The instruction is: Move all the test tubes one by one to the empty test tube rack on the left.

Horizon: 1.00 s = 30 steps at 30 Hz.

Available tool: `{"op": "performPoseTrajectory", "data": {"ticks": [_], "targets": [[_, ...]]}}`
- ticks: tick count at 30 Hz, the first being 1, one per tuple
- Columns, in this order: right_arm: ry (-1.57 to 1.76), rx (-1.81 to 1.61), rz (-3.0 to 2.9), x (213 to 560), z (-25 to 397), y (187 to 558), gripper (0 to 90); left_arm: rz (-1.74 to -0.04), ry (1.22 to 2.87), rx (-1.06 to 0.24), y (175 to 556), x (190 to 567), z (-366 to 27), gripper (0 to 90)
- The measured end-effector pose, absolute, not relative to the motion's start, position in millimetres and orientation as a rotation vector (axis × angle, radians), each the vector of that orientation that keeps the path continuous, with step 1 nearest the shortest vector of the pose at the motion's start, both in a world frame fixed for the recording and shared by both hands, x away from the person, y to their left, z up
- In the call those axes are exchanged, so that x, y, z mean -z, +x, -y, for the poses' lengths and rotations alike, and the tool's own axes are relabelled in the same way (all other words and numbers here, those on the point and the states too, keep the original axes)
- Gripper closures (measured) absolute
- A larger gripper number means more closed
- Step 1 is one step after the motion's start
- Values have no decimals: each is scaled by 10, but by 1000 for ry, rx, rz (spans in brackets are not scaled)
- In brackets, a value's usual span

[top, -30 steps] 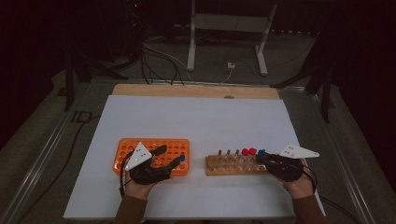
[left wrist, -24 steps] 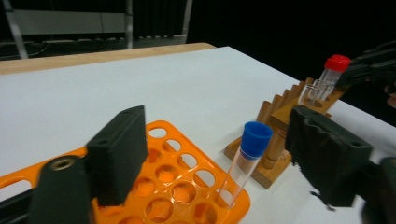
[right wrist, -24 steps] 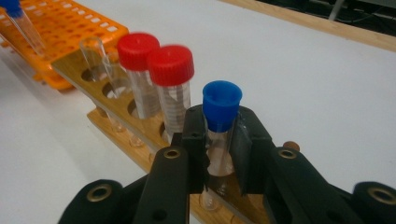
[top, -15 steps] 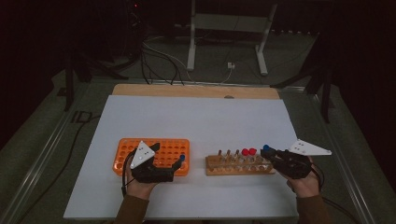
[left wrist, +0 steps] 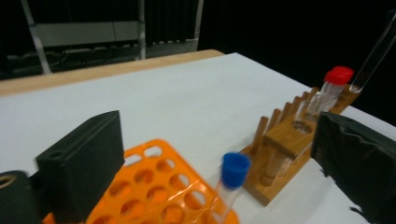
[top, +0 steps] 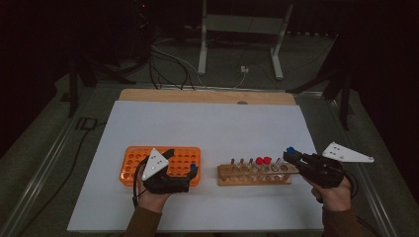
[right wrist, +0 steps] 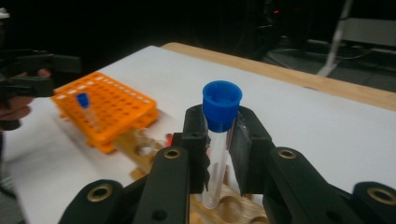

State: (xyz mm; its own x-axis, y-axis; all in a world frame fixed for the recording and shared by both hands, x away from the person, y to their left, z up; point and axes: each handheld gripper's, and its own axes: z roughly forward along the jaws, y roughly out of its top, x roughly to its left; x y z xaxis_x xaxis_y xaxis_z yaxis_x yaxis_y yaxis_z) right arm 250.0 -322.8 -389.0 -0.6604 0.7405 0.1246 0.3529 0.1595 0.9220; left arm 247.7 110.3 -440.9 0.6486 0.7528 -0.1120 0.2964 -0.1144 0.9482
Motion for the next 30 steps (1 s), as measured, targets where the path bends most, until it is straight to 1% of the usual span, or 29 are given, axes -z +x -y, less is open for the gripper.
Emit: {"op": "performPoseTrajectory", "data": {"ticks": [4,11,25,26,30], "targets": [[1020,-1523,-2127,3862,3138,2489,770,-807,1695,-465,2435,4285,-990,65],[969,-1549,-2189,3846,2921,2508,770,-728,1724,-414,2451,4145,-723,72],[866,-1552,-2302,3836,2359,2608,769,-639,1793,-366,2483,4124,-339,80],[861,-1554,-2308,3838,2322,2615,769,-637,1791,-361,2483,4130,-320,90],[839,-1553,-2325,3830,2201,2623,769,-633,1810,-357,2490,4166,-260,204]]}}
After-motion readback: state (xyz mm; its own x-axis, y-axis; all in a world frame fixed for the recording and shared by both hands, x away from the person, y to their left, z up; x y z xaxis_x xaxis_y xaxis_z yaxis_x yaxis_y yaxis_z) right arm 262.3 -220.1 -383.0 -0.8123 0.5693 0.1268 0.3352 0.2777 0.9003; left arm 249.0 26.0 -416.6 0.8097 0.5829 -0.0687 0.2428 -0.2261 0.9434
